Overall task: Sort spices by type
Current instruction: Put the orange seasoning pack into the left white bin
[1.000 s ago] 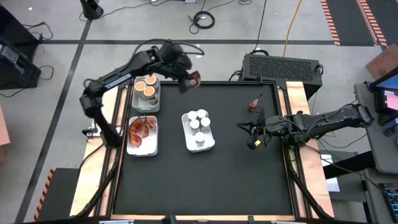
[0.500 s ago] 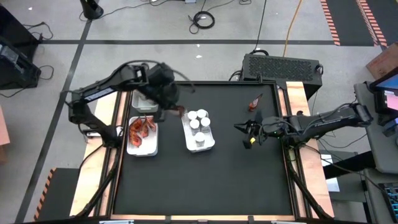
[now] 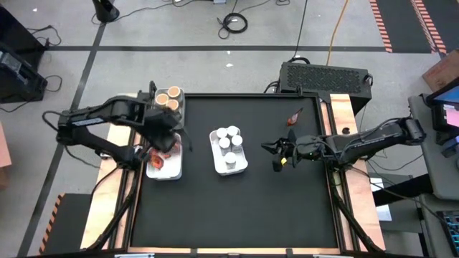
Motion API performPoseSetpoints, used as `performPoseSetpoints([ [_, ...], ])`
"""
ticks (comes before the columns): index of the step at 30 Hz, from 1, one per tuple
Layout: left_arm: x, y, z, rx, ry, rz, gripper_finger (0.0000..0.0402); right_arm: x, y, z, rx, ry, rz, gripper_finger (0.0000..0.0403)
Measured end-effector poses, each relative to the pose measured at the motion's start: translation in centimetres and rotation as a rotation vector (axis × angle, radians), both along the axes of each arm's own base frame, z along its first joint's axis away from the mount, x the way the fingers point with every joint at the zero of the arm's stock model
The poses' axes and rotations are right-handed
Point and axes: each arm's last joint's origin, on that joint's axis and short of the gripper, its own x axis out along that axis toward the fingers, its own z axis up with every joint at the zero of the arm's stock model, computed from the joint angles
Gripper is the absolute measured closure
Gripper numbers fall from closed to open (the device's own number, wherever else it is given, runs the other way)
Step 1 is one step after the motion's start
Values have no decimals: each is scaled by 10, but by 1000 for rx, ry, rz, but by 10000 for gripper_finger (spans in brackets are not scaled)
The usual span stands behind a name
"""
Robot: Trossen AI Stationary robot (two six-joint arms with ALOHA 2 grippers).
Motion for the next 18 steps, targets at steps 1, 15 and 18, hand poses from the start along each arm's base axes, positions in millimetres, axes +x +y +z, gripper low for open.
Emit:
performPoseSetpoints([
  [1, -5, -2, -8, 5, 26, -16, 401, 1, 0, -1, -1, 5, -1, 403],
  [15, -26, -25, -55, 177, 131, -237, 401, 11, 1, -16, -2, 73, -13, 403],
  [18, -27, -31, -55, 170, 130, -237, 402, 12, 1, -19, -6, 86, -15, 403],
])
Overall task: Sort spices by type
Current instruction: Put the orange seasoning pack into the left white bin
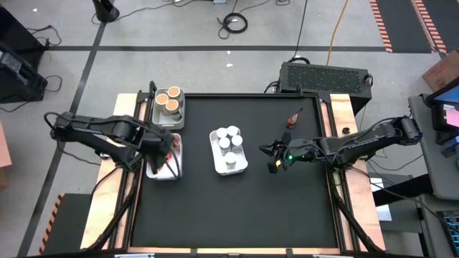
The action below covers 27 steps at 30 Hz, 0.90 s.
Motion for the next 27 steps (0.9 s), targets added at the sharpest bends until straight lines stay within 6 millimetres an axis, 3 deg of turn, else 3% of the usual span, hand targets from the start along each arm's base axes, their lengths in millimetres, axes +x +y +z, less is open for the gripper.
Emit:
performPoseSetpoints([
  [8, -3, -14, 0, -28, 3, -46, 402, 1, 0, -3, -12, 17, 4, 403],
  [22, -4, -17, 0, -30, 7, -63, 402, 1, 0, -3, 0, 15, -1, 403],
  [27, 1, -18, -15, -33, 9, -72, 402, 1, 0, -3, 1, 15, -1, 403],
])
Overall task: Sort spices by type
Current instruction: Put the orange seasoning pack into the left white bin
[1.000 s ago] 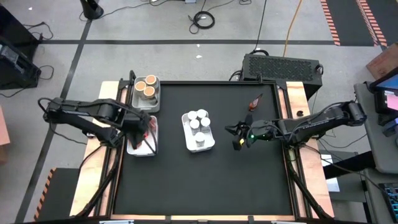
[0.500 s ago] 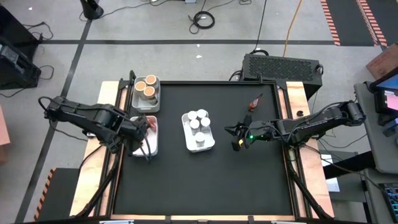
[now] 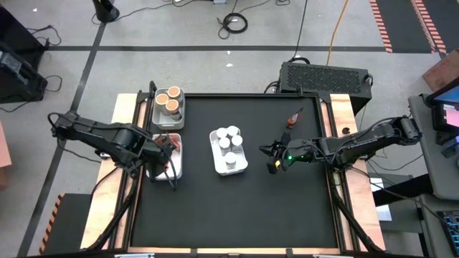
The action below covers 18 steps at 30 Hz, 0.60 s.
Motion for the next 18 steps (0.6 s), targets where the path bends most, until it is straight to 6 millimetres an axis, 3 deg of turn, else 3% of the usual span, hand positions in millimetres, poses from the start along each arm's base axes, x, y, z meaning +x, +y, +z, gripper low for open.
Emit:
performPoseSetpoints([
  [18, -16, 13, -59, 42, -9, -46, 402, 0, 0, 0, 0, 2, 2, 403],
])
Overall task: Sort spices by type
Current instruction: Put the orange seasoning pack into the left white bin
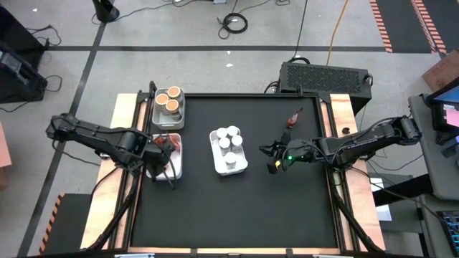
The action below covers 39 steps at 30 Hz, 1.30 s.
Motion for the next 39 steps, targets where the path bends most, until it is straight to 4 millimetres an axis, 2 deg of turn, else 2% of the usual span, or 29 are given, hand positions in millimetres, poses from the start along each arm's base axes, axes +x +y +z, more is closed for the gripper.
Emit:
performPoseSetpoints([
  [10, -6, 2, -22, 25, 13, -82, 402, 0, 0, 0, 3, -1, -2, 403],
  [17, -3, -2, -25, -61, -17, -119, 402, 0, 0, 0, 4, -4, -3, 403],
  [23, -4, -1, -25, -52, -8, -110, 401, 0, 0, 0, 22, -9, -12, 403],
  [35, -4, -1, -25, -41, -6, -80, 364, 0, 0, 0, 23, -10, -12, 403],
  [39, -4, 0, -25, -25, -10, -54, 341, 0, 0, 0, 23, -9, -12, 403],
])
